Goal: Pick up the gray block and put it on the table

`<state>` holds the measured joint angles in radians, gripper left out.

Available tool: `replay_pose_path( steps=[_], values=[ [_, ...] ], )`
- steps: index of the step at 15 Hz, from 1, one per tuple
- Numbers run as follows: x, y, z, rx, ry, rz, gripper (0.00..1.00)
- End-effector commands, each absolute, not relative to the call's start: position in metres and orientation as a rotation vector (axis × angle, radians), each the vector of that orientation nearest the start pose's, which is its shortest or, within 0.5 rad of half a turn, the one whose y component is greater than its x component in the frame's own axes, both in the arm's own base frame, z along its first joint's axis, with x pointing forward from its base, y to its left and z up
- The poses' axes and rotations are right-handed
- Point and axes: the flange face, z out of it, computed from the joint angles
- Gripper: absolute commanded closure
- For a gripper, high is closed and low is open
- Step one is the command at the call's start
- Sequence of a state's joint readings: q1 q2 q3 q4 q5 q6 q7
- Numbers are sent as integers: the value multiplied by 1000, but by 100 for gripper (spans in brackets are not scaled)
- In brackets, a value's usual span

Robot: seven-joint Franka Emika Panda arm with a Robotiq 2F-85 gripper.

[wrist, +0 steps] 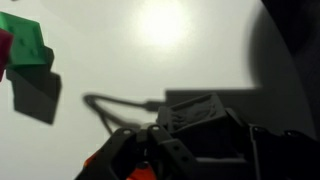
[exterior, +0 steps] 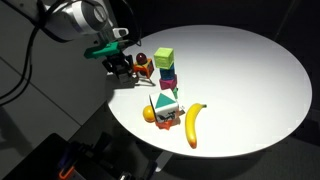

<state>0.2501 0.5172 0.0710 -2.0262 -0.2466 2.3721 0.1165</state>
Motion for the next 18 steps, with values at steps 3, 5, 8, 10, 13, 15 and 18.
replay_pose_path(
  steps=[3, 5, 8, 10, 13, 15, 18],
  values=[
    [560, 181, 177, -3246, -600, 202, 10],
    [561, 180, 184, -3239, -594, 191, 0],
    [561, 176, 201, -3233, -582, 161, 0],
    [561, 172, 214, -3230, -568, 140, 0],
    [563, 167, 234, -3235, -536, 109, 0],
    [564, 161, 245, -3242, -508, 110, 0],
    [563, 151, 256, -3232, -462, 153, 0]
  ],
)
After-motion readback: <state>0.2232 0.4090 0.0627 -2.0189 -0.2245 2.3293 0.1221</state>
